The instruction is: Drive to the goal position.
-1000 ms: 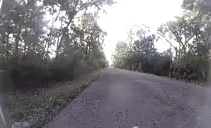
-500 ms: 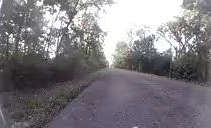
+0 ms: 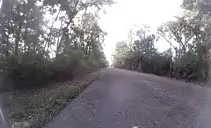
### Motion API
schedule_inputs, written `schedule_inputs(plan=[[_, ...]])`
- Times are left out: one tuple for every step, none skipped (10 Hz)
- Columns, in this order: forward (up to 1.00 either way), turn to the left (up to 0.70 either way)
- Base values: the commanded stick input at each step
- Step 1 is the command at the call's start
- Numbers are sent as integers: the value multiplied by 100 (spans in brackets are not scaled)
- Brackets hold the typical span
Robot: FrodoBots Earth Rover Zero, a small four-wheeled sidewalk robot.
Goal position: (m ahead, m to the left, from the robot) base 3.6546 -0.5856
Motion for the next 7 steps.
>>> schedule_inputs(plan=[[5,0],[5,0],[5,0],[5,0],[5,0],[5,0],[5,0]])
